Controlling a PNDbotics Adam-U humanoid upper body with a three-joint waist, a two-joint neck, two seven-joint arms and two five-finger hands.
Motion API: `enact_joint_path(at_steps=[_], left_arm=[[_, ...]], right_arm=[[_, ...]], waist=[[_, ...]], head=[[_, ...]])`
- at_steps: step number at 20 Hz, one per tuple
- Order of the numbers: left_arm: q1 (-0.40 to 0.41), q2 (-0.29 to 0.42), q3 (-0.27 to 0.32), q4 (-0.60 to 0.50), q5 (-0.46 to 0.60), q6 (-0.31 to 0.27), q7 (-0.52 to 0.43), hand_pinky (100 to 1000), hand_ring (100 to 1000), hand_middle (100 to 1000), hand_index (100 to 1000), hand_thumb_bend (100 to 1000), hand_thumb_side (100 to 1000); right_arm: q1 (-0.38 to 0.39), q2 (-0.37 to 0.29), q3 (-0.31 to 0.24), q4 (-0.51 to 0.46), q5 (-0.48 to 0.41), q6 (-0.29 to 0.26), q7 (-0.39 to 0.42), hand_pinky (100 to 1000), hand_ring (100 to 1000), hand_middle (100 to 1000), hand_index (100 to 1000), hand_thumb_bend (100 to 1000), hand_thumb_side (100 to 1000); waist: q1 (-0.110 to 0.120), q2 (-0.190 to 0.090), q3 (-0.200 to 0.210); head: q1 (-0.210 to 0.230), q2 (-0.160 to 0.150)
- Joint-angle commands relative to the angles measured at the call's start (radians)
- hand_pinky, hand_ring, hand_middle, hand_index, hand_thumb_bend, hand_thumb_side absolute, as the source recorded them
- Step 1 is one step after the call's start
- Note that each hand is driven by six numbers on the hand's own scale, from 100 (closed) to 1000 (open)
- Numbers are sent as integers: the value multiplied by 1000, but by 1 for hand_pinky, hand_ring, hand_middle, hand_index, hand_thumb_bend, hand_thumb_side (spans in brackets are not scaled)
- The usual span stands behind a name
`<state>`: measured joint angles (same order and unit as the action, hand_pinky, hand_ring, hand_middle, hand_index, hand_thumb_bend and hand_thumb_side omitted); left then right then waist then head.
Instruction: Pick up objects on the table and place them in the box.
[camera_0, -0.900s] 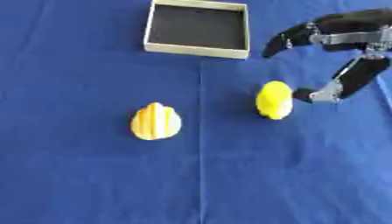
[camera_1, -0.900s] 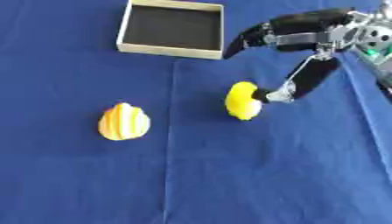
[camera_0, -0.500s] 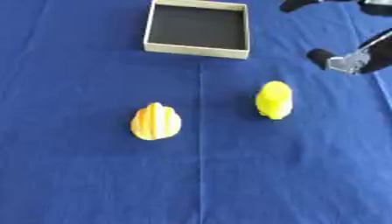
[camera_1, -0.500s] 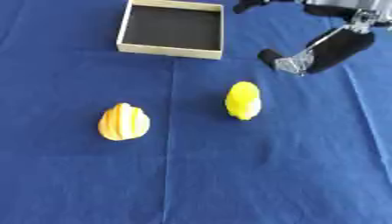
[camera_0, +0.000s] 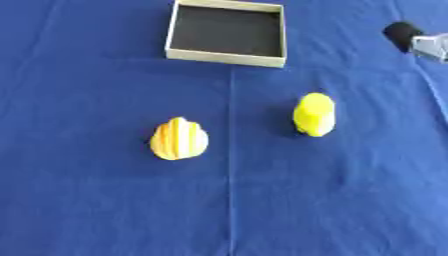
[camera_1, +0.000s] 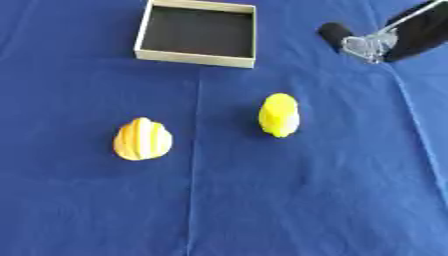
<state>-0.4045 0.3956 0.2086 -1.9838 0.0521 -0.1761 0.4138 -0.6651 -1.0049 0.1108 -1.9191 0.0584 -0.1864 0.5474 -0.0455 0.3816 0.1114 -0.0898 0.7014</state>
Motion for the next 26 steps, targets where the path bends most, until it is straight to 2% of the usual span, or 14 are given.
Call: enact_joint_path(at_steps=[1,7,13,19,21,26], left_arm=[[-9,20,8,-16,-2,0,-2,788,768,713,783,100,703],[-12,15,4,-16,3,1,-8,789,769,713,783,100,704],[-12,11,1,-16,7,3,-14,789,770,714,783,100,709],[-14,9,0,-16,10,4,-18,789,770,713,782,100,709],[-13,8,0,-16,11,5,-18,790,770,713,782,100,710],[-14,6,0,-16,13,6,-20,790,770,709,782,100,711]], right_arm=[[-11,-37,21,9,18,-3,32,924,987,896,940,173,351],[-38,-1,110,104,81,-16,99,925,991,898,945,205,363],[-90,61,186,236,156,-57,154,928,999,905,956,249,325],[-114,98,212,327,210,-102,199,937,1000,914,967,304,264],[-113,101,217,340,221,-116,209,939,1000,915,968,329,220],[-110,109,230,361,235,-139,245,941,1000,921,970,344,204]], waist=[[2,-19,3],[1,-19,13],[1,-18,20],[-1,-16,23],[-1,-16,24],[-1,-14,23]], head=[[-4,-6],[-13,-10],[-21,-10],[-21,-8],[-21,-7],[-20,-5]])
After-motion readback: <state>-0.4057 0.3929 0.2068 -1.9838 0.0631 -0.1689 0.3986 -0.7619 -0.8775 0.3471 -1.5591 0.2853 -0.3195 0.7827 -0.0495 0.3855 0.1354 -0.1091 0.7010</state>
